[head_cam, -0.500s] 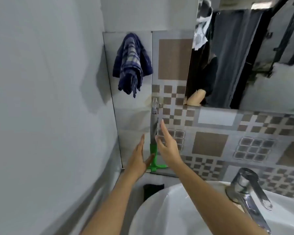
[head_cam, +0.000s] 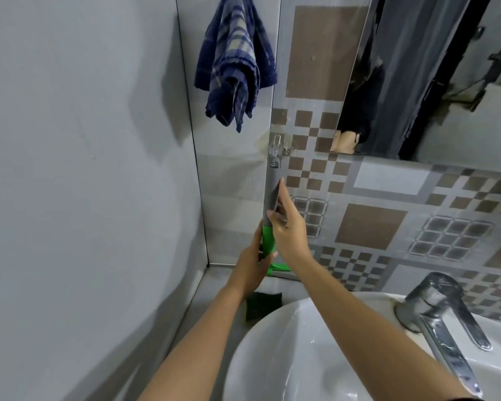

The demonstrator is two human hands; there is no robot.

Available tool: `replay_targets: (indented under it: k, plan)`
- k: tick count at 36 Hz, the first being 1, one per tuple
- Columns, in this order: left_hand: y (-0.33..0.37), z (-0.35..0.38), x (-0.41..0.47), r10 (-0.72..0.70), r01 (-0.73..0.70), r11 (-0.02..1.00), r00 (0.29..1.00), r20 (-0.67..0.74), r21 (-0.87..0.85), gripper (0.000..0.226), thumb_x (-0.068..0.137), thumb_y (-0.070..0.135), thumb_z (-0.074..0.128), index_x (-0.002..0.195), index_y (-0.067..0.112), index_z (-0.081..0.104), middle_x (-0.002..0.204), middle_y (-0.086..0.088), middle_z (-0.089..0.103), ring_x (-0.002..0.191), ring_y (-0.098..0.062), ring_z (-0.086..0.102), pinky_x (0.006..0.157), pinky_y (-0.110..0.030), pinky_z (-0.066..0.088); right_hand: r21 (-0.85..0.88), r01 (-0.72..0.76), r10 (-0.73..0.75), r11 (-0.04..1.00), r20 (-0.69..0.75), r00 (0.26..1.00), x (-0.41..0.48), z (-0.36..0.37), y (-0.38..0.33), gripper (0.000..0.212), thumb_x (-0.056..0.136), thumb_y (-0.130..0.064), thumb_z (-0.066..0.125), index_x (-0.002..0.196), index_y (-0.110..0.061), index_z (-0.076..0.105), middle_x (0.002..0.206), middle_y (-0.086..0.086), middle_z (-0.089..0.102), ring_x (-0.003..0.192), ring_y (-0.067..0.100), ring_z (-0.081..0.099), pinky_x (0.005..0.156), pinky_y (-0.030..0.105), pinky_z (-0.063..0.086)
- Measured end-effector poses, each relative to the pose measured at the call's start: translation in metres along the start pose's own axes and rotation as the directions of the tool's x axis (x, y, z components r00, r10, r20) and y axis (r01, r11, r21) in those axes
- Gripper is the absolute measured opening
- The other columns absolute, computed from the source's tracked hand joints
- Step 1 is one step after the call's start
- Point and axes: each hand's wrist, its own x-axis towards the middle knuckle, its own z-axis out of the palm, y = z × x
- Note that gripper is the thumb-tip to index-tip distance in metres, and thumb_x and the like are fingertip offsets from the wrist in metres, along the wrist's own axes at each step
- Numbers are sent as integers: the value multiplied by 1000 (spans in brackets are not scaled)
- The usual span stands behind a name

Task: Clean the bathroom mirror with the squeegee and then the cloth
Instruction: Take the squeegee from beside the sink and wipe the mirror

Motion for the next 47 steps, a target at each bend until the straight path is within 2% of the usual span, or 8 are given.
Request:
replay_targets:
  k: [6,16,24,27,29,35,41,47]
  plan:
    - [12,-9,-12,54,-53,998,997,-60,29,67,96,27,47,146,41,3,137,-2,50,120,-18,51,102,-41,44,115,60,-50,992,-86,995,-12,-5,-17,70,89,11,46,143,-27,22,139,6,43,110,4,53,87,9,47]
    - [90,-17,-24,343,-315,912,937,-67,261,55,96,17,47,143,34,25,136,-2,49,118,-14,50,99,-38,47,54,338,-311,940,-276,910,-20,-82,-71,79,87,-5,59,143,-35,13,114,-2,58,102,15,61,83,34,56]
    - [171,-3,-25,439,-443,783,891,115,437,59,98,20,41,138,50,12,128,0,51,102,-13,53,92,-41,50,68,387,-337,919,-372,865,-38,-186,-119,91,81,-7,69,145,-35,12,139,2,42,116,10,53,85,16,50]
    - [194,6,-29,434,-467,736,881,188,490,55,99,24,40,133,56,11,133,0,47,105,-15,52,90,-38,49,14,359,-334,933,-339,879,-55,-236,-122,71,76,-10,74,125,-46,37,132,3,50,116,17,55,93,33,50]
    - [207,14,-32,420,-468,716,882,216,519,55,99,24,40,132,59,13,132,-2,47,103,-14,49,91,-36,47,-105,286,-304,953,-319,898,-68,-268,-122,53,71,-15,79,112,-31,51,115,7,61,104,20,62,89,40,54]
    - [244,47,-40,498,-539,669,836,229,512,48,97,14,45,137,36,35,122,-4,54,112,-16,46,97,-32,37,-482,197,-283,854,-112,953,-106,-345,-125,31,66,-19,82,89,-18,62,81,-4,64,74,10,61,66,11,50]
    - [271,86,-50,618,-631,569,751,232,527,45,93,9,52,134,25,45,116,-5,61,105,-19,49,93,-33,37,-781,322,-294,536,185,938,-121,-382,-131,29,76,-19,74,103,-17,64,88,-3,65,75,14,59,71,31,52]
    - [287,119,-62,709,-719,486,657,256,497,40,90,13,58,128,23,53,117,2,64,107,-10,51,98,-31,35,-766,413,-344,492,265,901,-127,-363,-143,27,81,-22,69,106,-16,62,90,0,68,75,16,61,67,31,53]
